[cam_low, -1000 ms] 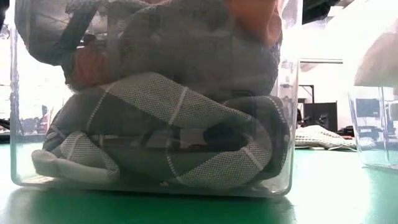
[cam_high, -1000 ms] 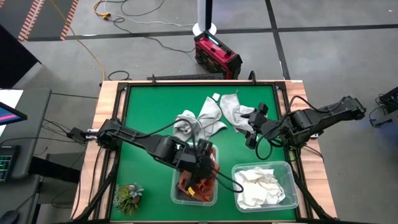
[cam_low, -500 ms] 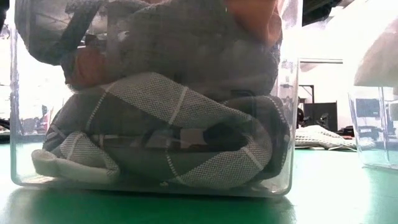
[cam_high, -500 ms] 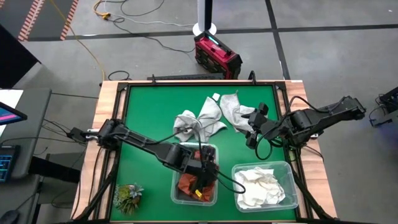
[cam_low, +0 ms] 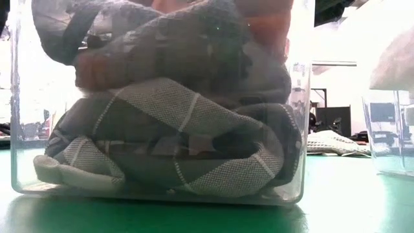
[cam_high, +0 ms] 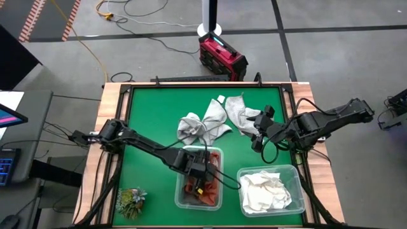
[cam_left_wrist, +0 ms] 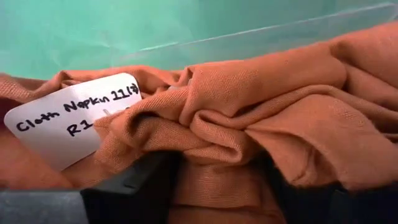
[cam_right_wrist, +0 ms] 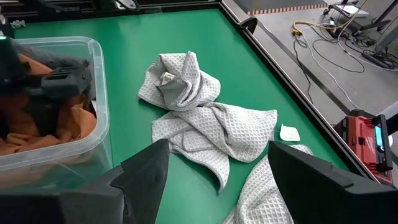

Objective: Sort towels by color in basket
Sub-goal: Put the orange towel into the left transparent bin, then put the middle light grey towel into the right transparent bin

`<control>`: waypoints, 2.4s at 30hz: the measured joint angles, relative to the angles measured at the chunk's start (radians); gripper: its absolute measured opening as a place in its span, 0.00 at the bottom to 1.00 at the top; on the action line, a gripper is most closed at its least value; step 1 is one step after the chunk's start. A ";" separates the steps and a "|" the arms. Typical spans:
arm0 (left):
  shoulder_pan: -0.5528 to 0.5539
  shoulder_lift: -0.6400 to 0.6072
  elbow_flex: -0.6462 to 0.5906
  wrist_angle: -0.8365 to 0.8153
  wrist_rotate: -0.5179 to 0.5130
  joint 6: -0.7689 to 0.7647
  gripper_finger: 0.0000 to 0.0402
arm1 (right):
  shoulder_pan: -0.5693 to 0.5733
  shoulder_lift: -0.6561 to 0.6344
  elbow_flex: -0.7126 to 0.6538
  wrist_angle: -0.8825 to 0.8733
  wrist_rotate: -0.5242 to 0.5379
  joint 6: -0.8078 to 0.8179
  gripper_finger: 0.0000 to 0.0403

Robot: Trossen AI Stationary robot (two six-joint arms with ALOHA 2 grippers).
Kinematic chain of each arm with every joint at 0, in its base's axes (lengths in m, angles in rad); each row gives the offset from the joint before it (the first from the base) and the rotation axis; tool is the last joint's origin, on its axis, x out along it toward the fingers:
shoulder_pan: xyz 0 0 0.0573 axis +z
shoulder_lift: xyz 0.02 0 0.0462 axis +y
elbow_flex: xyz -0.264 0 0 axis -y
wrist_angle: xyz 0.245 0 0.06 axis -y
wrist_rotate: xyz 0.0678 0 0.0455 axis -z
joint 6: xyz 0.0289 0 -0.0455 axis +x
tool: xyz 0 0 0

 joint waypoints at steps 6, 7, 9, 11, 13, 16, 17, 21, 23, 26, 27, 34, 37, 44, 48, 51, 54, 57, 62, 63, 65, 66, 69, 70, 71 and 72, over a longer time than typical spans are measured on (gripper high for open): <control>0.009 0.004 0.066 -0.024 0.052 -0.005 0.58 | 0.000 0.000 0.000 -0.001 0.000 -0.001 0.76; 0.008 0.005 0.080 -0.037 0.052 -0.001 0.58 | 0.000 0.000 0.000 -0.001 0.000 -0.001 0.76; 0.004 0.005 0.105 -0.064 0.052 0.013 0.58 | 0.000 0.000 0.000 -0.001 0.000 -0.001 0.76; -0.002 -0.004 0.117 -0.085 0.052 0.027 0.58 | 0.000 0.000 0.000 -0.001 0.000 -0.001 0.76; -0.008 -0.024 0.121 -0.097 0.042 0.044 0.58 | 0.000 0.000 0.000 0.000 0.000 0.000 0.76; -0.014 -0.075 0.121 -0.128 -0.018 0.065 0.58 | 0.000 0.000 0.000 -0.002 -0.001 0.022 0.76; -0.015 -0.094 0.121 -0.136 -0.041 0.072 0.58 | 0.000 0.000 0.000 -0.002 -0.001 0.030 0.76; -0.009 -0.172 0.099 -0.127 -0.097 0.122 0.58 | 0.013 0.000 0.000 -0.019 -0.002 0.048 0.76; 0.003 -0.204 0.078 -0.112 -0.118 0.147 0.58 | 0.017 0.000 0.000 -0.030 -0.002 0.044 0.76; 0.036 -0.244 0.038 -0.112 -0.133 0.160 0.58 | 0.023 0.004 0.000 -0.028 -0.003 0.055 0.76; 0.049 -0.258 0.020 -0.112 -0.139 0.161 0.58 | 0.026 0.009 0.000 -0.028 -0.003 0.056 0.76; 0.156 -0.388 -0.167 0.222 -0.152 0.256 0.58 | 0.050 0.088 0.000 -0.011 -0.029 -0.004 0.76; 0.237 -0.439 -0.306 0.528 -0.150 0.349 0.58 | 0.047 0.145 0.000 -0.011 -0.029 -0.048 0.76; 0.424 -0.534 -0.485 1.021 -0.064 0.320 0.58 | -0.028 0.227 0.000 -0.007 -0.027 -0.098 0.76; 0.458 -0.571 -0.517 1.177 -0.025 0.294 0.57 | -0.105 0.228 0.000 0.010 -0.026 -0.101 0.76; 0.459 -0.588 -0.518 1.194 -0.019 0.313 0.55 | -0.190 0.227 -0.011 0.090 -0.029 -0.158 0.76; 0.459 -0.586 -0.519 1.179 -0.018 0.337 0.53 | -0.305 0.239 -0.047 0.231 -0.134 -0.262 0.76; 0.459 -0.586 -0.571 1.226 -0.019 0.364 0.51 | -0.427 0.284 -0.057 0.322 -0.302 -0.310 0.76; 0.464 -0.621 -0.724 1.482 -0.055 0.417 0.47 | -0.537 0.399 -0.058 0.382 -0.344 -0.352 0.76; 0.464 -0.647 -0.752 1.507 -0.072 0.426 0.46 | -0.544 0.424 -0.058 0.402 -0.349 -0.371 0.76; 0.469 -0.693 -0.781 1.540 -0.087 0.438 0.45 | -0.551 0.477 -0.056 0.448 -0.377 -0.413 0.76; 0.471 -0.712 -0.791 1.538 -0.088 0.446 0.45 | -0.553 0.503 -0.051 0.460 -0.397 -0.433 0.76; 0.473 -0.768 -0.808 1.460 -0.116 0.454 0.44 | -0.569 0.589 -0.005 0.464 -0.476 -0.465 0.76; 0.474 -0.786 -0.808 1.425 -0.122 0.454 0.44 | -0.575 0.618 0.014 0.463 -0.503 -0.466 0.76; 0.474 -0.808 -0.808 1.386 -0.131 0.453 0.44 | -0.581 0.646 0.037 0.462 -0.522 -0.468 0.76; 0.479 -0.828 -0.808 1.349 -0.139 0.452 0.44 | -0.588 0.674 0.061 0.465 -0.538 -0.469 0.76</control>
